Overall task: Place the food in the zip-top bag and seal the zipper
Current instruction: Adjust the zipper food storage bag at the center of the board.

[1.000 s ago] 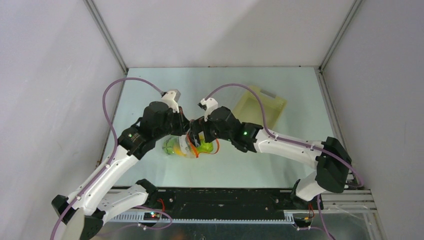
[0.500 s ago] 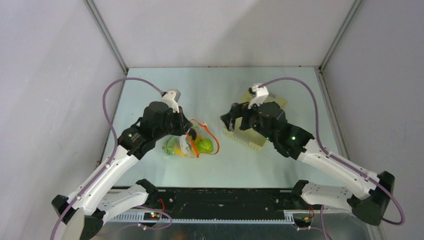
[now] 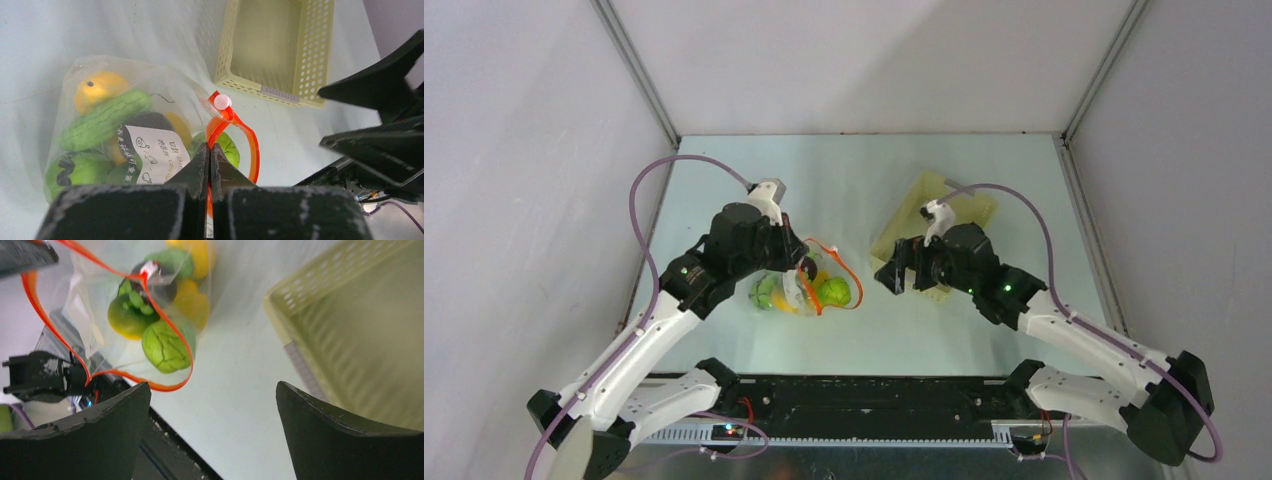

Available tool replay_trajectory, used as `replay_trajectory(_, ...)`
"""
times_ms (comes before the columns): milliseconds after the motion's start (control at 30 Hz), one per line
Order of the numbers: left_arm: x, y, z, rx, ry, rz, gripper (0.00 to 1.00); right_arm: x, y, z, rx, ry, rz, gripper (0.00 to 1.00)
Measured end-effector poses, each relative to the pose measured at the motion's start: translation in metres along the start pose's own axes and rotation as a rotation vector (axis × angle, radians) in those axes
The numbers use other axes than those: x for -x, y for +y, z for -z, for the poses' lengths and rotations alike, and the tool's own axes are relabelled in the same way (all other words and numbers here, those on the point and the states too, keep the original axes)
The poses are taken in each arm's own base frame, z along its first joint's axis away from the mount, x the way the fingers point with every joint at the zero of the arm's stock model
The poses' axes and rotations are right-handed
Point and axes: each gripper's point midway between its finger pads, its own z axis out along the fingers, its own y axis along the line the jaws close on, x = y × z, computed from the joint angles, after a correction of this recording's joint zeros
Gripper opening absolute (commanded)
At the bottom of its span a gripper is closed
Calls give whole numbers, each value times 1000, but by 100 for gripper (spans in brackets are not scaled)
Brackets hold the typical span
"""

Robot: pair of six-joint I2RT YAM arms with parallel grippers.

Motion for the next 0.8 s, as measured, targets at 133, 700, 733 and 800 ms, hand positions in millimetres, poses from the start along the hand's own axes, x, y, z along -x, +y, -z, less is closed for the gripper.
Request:
replay_trajectory(133,0,0,0,0,-1,-9,0,-34,12,-17,24,95,-29,89)
replay_trajectory(700,5,-2,4,-12,-25,-18,0,-82,20,-84,-35,178,-125,15)
replay_trajectory(733,5,-2,4,-12,-27,-18,0,-82,21,-86,-32,175,-127,9)
replay_trajectory(800,6,-2,5,-14,-31,-19,0,-78,26,-87,-17,167,-133,0)
